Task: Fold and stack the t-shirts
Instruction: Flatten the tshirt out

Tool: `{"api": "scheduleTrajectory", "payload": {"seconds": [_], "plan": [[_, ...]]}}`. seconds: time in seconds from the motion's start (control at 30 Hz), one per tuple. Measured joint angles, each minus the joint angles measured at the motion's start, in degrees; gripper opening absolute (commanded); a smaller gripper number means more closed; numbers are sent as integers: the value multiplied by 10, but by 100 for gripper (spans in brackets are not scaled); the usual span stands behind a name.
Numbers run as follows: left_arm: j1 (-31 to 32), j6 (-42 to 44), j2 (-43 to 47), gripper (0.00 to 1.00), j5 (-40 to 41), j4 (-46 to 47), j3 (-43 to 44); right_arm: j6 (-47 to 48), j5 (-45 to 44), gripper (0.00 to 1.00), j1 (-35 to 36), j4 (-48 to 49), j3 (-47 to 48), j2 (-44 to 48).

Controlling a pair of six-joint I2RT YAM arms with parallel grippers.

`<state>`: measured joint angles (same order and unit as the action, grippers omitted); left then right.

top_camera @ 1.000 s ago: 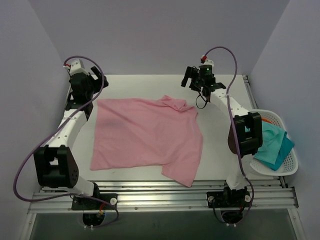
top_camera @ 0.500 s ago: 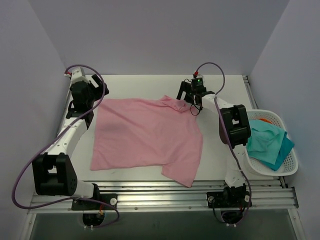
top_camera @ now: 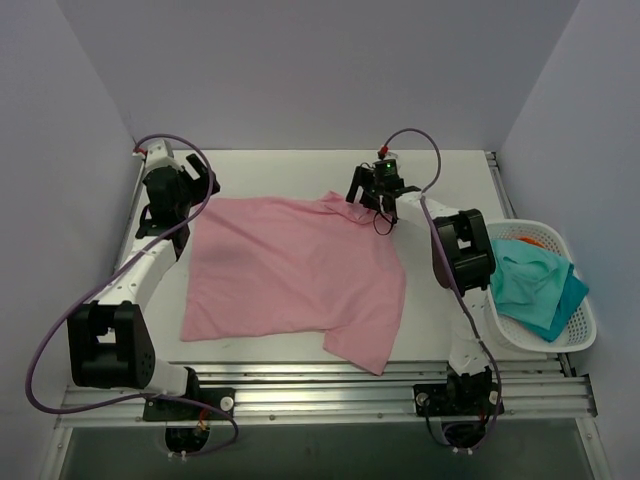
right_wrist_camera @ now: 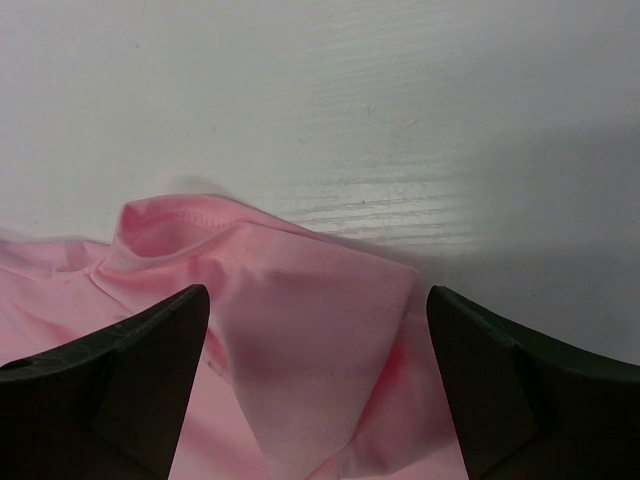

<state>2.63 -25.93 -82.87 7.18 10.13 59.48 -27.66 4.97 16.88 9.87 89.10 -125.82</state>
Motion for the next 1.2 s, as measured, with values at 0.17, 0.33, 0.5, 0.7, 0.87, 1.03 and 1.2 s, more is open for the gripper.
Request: {"api": "scheduleTrajectory", "payload": {"seconds": [0.17,0.33,0.5,0.7,0.87,1.03,1.2], "plan": [[0,0,-1,94,0,2,0,-6,0,74,4,8,-11,-5],[0,0,-1,94,0,6,-7,-9,-2,48,5,22,-22,-5],[0,0,-1,94,-1,6,-10,-8,-5,32,5,27,-25,-5],[0,0,-2,94,-2,7,-10,-6,-19,12,16,22,-24,-5],[0,0,-3,94,-2,7,-10,0,-40,0,35,-7,2,-5],[0,1,-3,94,-4,7,-10,10,-59,0,46,-30,46,-4],[0,1,-3,94,-5,7,-10,21,-67,1,49,-54,82,-4]]}}
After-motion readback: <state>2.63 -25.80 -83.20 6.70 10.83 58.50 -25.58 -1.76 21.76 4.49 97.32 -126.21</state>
